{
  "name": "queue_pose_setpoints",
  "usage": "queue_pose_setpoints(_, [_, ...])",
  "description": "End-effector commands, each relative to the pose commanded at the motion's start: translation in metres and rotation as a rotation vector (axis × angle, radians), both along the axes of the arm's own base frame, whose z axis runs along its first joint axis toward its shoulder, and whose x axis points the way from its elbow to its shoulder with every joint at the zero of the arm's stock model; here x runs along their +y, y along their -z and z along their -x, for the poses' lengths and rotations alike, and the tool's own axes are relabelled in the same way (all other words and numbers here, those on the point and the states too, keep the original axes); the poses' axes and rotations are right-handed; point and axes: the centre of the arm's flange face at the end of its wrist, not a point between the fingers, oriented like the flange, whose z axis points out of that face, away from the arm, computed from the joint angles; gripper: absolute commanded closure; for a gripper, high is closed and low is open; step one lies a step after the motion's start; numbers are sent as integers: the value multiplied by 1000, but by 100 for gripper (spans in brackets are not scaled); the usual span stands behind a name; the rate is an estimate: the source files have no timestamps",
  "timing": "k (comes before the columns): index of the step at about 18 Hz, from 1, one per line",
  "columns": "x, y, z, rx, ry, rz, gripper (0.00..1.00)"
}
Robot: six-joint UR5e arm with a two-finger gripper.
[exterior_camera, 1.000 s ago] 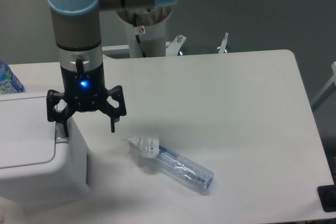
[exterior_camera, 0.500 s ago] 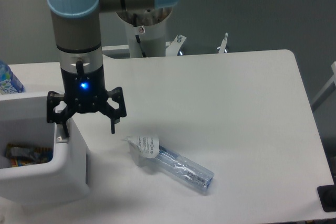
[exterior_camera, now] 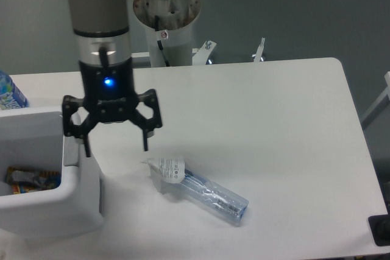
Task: Open the trash can
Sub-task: 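Raise the gripper up away from the opened trash can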
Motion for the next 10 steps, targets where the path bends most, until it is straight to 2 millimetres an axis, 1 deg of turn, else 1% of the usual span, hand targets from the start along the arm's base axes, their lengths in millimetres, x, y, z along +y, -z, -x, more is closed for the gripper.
queue_pose_setpoints(1, [-11, 1, 9, -6, 17, 39, 0])
queue_pose_setpoints(3, [-30, 0, 20, -8, 75, 112, 0])
queue_pose_setpoints(6, [-48, 7, 28, -34, 159, 207, 0])
queue_pose_setpoints(9, [-77, 8, 52, -53, 207, 271, 0])
queue_pose_setpoints(10, [-84, 10, 58, -50, 234, 286, 0])
